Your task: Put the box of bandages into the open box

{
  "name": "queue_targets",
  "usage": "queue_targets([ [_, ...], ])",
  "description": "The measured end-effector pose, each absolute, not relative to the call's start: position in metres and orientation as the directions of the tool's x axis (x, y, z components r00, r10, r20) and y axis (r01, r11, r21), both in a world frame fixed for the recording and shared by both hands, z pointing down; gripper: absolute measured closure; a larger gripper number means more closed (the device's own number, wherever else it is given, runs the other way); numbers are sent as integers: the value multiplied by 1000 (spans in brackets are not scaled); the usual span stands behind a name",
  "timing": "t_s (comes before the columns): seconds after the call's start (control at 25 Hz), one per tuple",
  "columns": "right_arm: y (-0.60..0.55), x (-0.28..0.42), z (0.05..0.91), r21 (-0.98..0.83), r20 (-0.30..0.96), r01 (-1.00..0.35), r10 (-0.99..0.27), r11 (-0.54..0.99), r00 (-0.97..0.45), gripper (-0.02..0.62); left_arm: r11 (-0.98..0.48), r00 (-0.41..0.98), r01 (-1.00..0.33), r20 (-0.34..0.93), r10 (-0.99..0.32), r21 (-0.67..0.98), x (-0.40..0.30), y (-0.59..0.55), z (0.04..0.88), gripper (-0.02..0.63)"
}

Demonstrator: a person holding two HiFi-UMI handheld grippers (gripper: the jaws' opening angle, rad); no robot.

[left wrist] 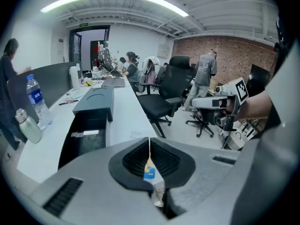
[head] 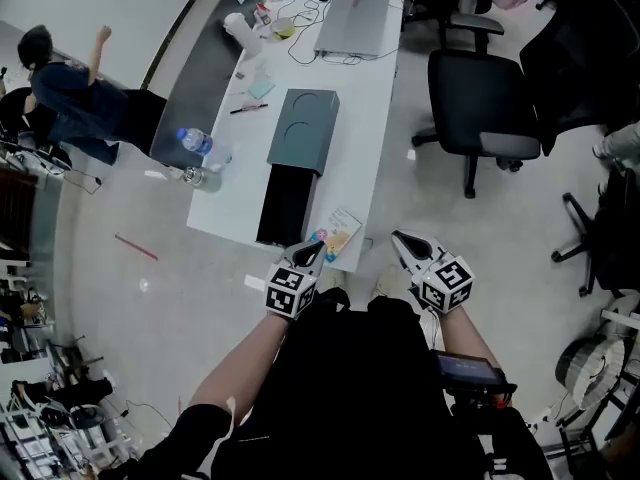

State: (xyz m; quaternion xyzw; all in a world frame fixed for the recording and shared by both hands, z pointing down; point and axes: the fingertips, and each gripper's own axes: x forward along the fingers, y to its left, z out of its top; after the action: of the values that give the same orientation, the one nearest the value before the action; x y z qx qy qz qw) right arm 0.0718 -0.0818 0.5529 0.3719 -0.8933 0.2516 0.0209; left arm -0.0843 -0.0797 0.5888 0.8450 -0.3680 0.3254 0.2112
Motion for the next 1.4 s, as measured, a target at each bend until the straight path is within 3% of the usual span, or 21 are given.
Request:
queue_targets([
  [0.6,-76,78,558,-481,257,-720,-705,500,-661,569,-733,459,-674,827,-325,86,-77,-96,623,583],
  [0.84,-80,74,557,-486,266,-736,-722,471,-638,569,-755,431,-651,857,-283,78,-79,-105,635,506],
  [1.16,-79,79,563,-503,278,-751,-742,429,-610,569,-787,367,-613,906,-210,65,-73,-108,651,304],
  [1.4,-78,82,565,-507,285,-761,-754,405,-591,569,-785,308,-614,941,-142,83,-75,-108,666,241],
])
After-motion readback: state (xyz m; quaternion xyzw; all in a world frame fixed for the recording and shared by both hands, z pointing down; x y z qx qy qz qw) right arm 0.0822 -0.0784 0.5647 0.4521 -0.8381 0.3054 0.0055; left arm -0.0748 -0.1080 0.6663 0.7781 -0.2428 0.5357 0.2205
